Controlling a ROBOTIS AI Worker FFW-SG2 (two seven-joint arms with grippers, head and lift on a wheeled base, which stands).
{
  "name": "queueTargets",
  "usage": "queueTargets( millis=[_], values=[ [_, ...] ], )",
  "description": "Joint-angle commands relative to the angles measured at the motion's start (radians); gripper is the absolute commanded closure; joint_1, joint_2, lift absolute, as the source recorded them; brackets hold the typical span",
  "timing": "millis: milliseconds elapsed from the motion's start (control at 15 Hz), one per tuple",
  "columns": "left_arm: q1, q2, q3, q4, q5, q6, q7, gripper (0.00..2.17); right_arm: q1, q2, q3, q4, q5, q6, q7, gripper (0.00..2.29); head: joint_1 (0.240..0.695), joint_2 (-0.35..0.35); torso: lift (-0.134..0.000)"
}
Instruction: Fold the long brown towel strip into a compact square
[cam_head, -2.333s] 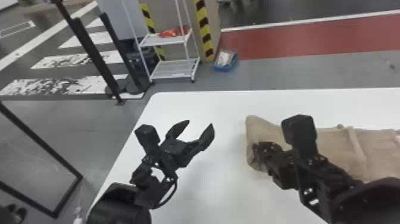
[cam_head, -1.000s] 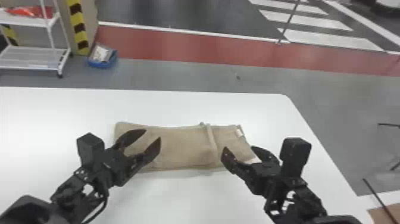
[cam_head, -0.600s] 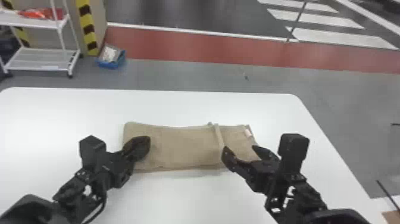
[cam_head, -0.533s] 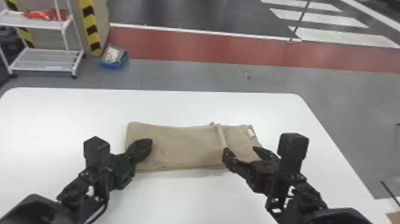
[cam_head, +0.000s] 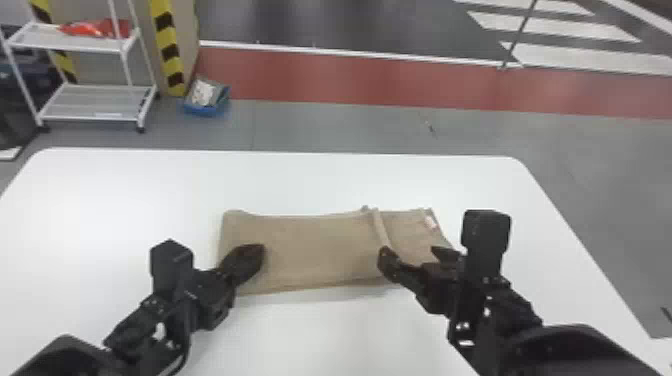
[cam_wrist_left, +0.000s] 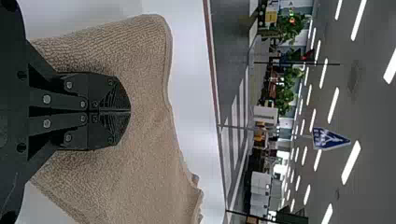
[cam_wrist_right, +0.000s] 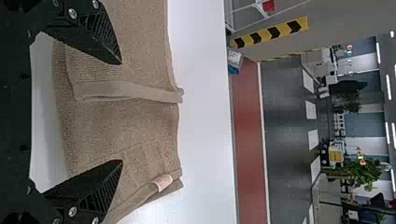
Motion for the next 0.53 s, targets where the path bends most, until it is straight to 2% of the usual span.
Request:
queueTargets(
  millis=[0,200,333,467],
  values=[
    [0.012,0.006,0.003,-0.008,0.0,-0.003,0.0,1.83,-0.057,0.009,-0.017,0.053,-0.046,0.031,-0.004,0.15,0.695,-0.154,-0.124],
    [0.022,0.009,0.003,-0.008,-0.003,-0.021,-0.002,1.83,-0.115,0.033,-0.017,0.142,-0.067,0.055,-0.03,0.25,0.695,-0.146,-0.124],
    [0.025,0.009,0.005,-0.008,-0.006,-0.028,-0.005,1.83,-0.144,0.034,-0.023,0.202,-0.118,0.055,-0.041,0.28,0.695,-0.143,-0.124],
    [0.028,0.009,0.005,-0.008,-0.006,-0.031,-0.006,1.83,-0.15,0.034,-0.025,0.21,-0.146,0.055,-0.042,0.29,0.695,-0.132,-0.124]
  ],
)
